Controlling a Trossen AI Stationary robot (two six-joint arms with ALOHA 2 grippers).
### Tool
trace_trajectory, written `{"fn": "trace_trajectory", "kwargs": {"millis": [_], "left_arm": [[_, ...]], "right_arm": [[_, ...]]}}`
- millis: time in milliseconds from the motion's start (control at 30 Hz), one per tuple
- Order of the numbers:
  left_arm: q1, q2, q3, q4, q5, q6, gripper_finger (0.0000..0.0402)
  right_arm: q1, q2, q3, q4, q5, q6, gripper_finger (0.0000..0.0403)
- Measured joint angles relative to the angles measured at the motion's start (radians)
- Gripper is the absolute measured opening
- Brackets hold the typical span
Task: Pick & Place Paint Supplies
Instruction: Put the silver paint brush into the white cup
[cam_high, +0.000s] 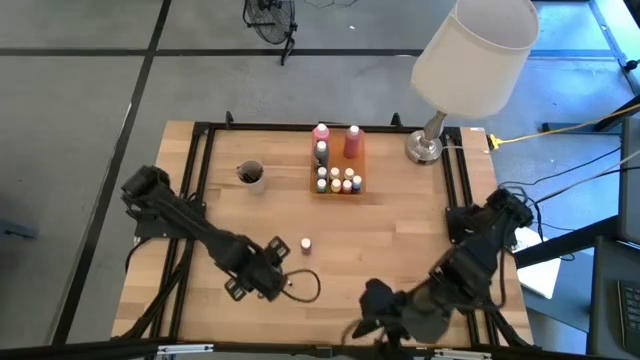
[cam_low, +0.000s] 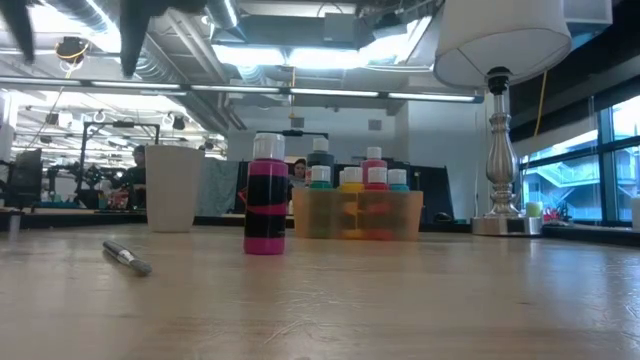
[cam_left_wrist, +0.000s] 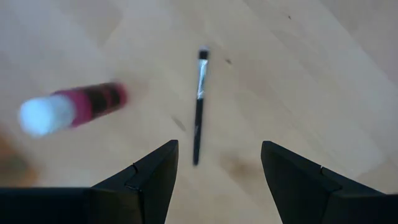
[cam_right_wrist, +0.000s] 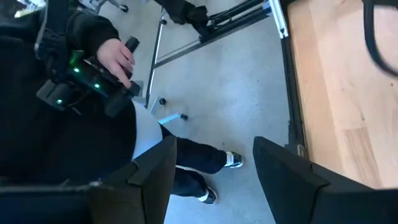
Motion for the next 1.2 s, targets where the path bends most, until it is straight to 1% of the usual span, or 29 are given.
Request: {"fn": "trace_trajectory", "kwargs": {"millis": [67,233,367,667,800,867,1100,1167,1200], "left_arm": [[-0.015,0.040,0.000,0.036,-0.001,-0.005,0.0226],[-0.039,0.121,0.009,0.194,0.001,-0.006,0.0226],[-0.032,0.171,0.035,0.249,0.045,0.007,0.0226],[0.034,0.272,0.039,0.272,0.045,0.027,0.0226],[0.062,0.309,0.039,0.274,0.025,0.072,0.0226],[0.068,0.317,0.039,0.268,0.009,0.061,0.0226],[0.057,0.317,0.035,0.274,0.080,0.060,0.0226],[0.056,0.321,0.035,0.282,0.116,0.060,0.0226],[0.056,0.322,0.035,0.282,0.114,0.062,0.0226]], "right_arm": [[0.026,0.002,0.000,-0.001,0.019,-0.006,0.0218],[0.078,0.014,-0.005,0.012,0.084,0.005,0.0218],[0.118,0.036,-0.011,0.044,0.146,0.005,0.0218],[0.132,0.080,-0.011,0.064,0.144,0.074,0.0218],[0.129,0.081,-0.011,0.100,0.141,0.081,0.0218],[0.129,0.081,-0.011,0.114,0.141,0.083,0.0218],[0.120,0.081,-0.011,0.114,0.137,0.083,0.0218],[0.114,0.081,-0.011,0.114,0.122,0.080,0.0218],[0.111,0.081,-0.011,0.114,0.112,0.079,0.0218]]}}
